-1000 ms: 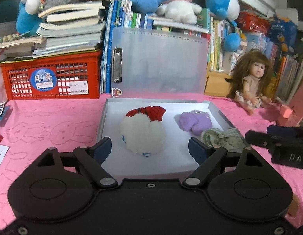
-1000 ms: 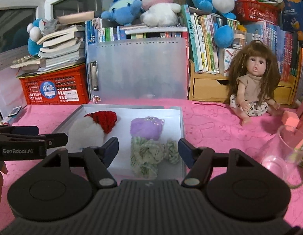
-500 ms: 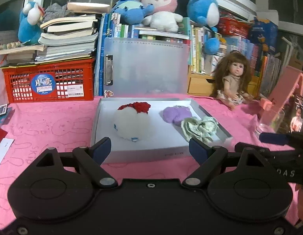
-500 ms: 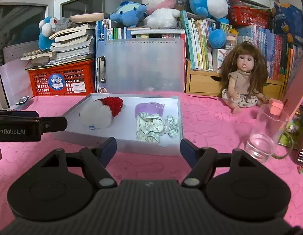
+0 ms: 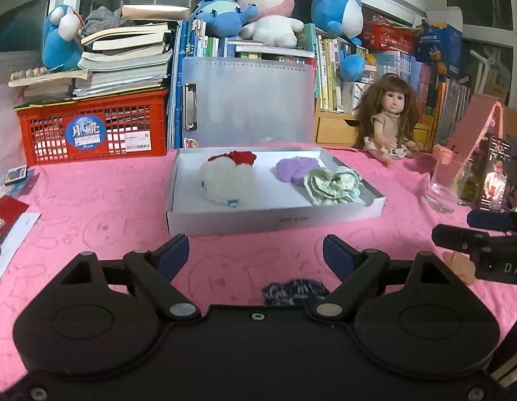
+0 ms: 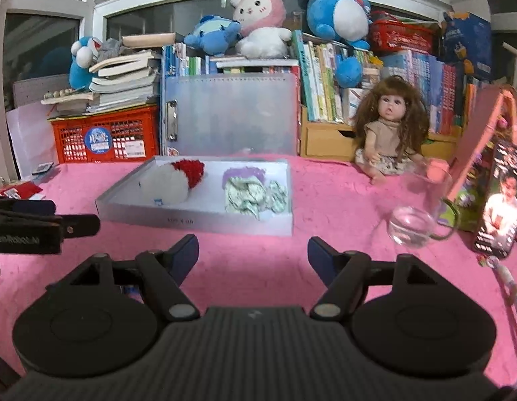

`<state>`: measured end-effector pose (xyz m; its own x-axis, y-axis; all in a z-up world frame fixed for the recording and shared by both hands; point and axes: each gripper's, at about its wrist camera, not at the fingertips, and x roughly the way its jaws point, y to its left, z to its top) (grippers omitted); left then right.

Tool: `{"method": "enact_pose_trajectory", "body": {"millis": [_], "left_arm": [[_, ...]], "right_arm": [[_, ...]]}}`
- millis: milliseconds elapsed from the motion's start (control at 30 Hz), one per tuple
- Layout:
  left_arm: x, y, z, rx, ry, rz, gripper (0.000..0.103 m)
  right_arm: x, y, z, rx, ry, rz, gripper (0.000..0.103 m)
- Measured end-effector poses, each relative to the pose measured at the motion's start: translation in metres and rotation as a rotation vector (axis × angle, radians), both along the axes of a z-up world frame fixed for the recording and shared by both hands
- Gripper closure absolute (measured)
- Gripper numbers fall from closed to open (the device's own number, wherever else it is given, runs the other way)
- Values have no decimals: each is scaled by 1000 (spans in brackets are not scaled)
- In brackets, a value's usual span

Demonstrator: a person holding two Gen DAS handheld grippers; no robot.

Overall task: Organize objects
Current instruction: 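Move left tool to blue floral pouch while right tool approaches white hair clip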

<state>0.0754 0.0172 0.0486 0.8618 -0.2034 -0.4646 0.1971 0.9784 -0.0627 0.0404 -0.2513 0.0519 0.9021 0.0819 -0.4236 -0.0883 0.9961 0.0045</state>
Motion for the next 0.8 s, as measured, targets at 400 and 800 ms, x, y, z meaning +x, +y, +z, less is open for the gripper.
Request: {"method": "enact_pose_trajectory", "body": {"millis": [400,800], "left_arm": [[-33,-6,-16,26,-6,-52,13],[-39,-20,-27,41,23,-79,13]], "right_arm": [[-32,-14,-26,29,71,-39,21],[-38,-16,-35,31,101,-38,21]]}}
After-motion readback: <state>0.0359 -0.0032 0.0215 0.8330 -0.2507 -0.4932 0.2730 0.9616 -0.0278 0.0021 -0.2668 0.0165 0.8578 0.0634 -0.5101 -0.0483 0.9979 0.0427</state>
